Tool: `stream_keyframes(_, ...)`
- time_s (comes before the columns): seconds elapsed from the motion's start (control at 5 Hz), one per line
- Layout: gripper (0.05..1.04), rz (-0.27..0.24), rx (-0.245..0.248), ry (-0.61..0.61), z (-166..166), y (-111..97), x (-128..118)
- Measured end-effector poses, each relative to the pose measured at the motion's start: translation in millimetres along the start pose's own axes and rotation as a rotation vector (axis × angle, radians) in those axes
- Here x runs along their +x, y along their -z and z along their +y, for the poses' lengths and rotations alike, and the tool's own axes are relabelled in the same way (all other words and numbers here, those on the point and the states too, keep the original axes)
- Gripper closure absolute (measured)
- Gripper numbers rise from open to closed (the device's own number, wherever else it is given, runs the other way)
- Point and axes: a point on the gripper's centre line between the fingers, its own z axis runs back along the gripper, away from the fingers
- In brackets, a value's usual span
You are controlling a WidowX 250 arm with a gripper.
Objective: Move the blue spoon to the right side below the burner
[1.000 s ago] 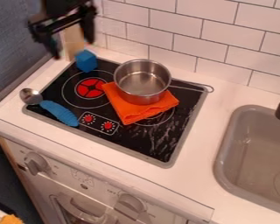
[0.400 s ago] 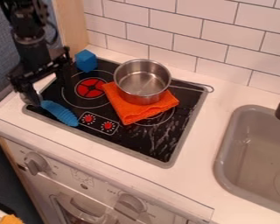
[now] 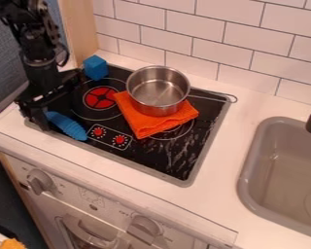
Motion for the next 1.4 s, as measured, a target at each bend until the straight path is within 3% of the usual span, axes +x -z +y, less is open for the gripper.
stream_keyframes(0.2,0.423,-0.005,-0.043,-0.031,-4,5,-1)
stream_keyframes(0.4,0.678,-0.006,-0.049,-0.025,-5,5,-1)
stream_keyframes(1.0,0.705,0.009,-0.053,-0.068,-4,1,-1)
stream_keyframes(1.4,0.705,-0.025,-0.138,-0.174,-19,-57,-10)
